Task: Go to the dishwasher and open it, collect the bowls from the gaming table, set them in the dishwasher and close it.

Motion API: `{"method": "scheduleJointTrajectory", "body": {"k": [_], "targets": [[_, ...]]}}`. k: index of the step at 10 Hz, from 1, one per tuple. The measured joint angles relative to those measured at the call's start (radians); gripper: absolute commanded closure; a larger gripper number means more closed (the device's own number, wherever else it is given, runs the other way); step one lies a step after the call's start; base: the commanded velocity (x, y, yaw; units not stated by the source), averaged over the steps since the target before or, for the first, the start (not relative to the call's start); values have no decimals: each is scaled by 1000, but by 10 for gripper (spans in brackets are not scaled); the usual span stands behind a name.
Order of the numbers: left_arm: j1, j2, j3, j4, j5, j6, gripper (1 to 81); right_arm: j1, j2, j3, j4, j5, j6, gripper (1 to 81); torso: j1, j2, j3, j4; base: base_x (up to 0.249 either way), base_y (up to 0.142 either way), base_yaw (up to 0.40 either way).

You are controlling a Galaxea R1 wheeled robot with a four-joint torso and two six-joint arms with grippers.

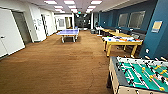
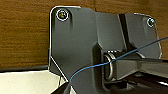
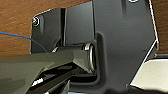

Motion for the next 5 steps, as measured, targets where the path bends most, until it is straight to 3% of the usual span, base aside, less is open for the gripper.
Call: {"method": "scheduleJointTrajectory", "body": {"k": [5], "targets": [[3, 0, 1, 0, -1, 0, 10, 0, 0, 0, 0, 0, 0, 10, 0, 0, 0, 0, 135, 0, 0]]}}
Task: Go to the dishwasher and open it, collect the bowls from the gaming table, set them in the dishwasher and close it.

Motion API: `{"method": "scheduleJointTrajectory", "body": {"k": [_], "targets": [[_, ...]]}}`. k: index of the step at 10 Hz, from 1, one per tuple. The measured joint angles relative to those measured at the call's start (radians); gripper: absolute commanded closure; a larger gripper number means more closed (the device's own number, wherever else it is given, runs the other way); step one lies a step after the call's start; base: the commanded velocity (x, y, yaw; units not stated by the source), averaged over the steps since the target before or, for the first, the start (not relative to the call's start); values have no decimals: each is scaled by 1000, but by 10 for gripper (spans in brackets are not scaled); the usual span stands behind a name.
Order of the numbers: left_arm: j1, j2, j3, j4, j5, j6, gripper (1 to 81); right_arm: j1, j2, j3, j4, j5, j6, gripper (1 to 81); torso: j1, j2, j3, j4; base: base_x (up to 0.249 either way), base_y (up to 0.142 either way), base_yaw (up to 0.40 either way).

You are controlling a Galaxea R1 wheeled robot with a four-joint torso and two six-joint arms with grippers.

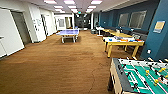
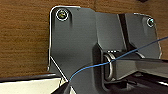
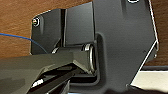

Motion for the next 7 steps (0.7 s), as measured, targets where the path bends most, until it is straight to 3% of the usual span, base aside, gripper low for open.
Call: {"method": "scheduleJointTrajectory", "body": {"k": [7], "targets": [[0, 0, 0, 0, 0, 0, 10, 0, 2, 0, 0, 1, 0, 10, 0, 0, 0, 0, 146, 0, 0]]}}
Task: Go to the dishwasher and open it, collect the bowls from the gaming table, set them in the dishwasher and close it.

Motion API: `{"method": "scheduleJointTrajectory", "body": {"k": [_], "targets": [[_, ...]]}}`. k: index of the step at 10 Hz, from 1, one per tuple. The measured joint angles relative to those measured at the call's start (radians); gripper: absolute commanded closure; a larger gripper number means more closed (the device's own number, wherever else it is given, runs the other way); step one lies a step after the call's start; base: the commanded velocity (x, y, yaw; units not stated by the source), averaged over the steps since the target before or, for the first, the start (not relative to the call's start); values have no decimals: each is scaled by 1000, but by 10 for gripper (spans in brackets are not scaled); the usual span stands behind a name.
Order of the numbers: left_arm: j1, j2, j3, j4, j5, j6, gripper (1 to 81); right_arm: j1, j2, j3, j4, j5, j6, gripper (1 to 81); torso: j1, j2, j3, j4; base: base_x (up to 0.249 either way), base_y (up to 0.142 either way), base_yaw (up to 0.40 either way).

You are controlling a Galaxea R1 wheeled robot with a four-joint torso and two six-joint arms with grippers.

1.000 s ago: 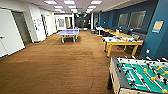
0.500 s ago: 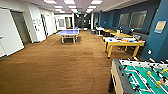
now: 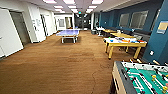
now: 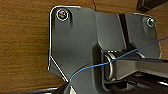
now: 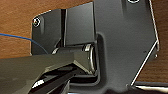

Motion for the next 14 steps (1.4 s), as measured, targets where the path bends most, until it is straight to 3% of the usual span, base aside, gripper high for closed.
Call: {"method": "scheduleJointTrajectory", "body": {"k": [14], "targets": [[3, 0, 0, 0, -1, 1, 10, 2, 1, 0, -2, 3, 0, 10, -3, -1, 0, 0, 166, 0, 0]]}}
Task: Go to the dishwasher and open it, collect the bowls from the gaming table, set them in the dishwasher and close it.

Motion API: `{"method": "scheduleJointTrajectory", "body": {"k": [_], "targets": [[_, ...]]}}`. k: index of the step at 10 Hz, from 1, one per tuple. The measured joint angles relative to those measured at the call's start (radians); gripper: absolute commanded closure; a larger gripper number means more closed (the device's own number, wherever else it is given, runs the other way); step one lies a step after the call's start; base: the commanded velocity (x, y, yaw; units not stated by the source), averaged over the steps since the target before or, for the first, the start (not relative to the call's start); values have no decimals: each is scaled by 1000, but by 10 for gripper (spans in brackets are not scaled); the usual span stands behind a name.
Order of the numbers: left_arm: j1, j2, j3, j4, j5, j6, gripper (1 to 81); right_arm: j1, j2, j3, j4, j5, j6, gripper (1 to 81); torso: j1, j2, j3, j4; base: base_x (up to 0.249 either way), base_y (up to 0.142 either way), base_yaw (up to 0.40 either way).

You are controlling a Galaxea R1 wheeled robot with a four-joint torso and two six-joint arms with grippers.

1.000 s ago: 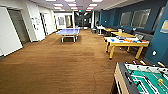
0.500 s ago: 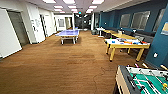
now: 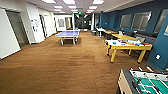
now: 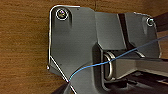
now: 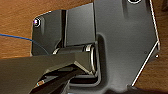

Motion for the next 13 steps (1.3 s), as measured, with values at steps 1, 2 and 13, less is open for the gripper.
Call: {"method": "scheduleJointTrajectory", "body": {"k": [1, 2, 13], "targets": [[1, 0, 0, 0, 1, 0, 10, -3, 0, 0, 0, -1, 0, 10, 0, 0, 0, 0, 188, 0, 0], [2, 0, 0, 0, 1, 1, 10, -2, -1, 0, 0, 0, 0, 10, 0, 0, 0, 0, 189, 0, 0], [5, 5, 0, 1, 2, 2, 10, -3, 0, 0, 0, -3, 0, 10, -1, 0, 0, 0, 189, 0, 0]]}}
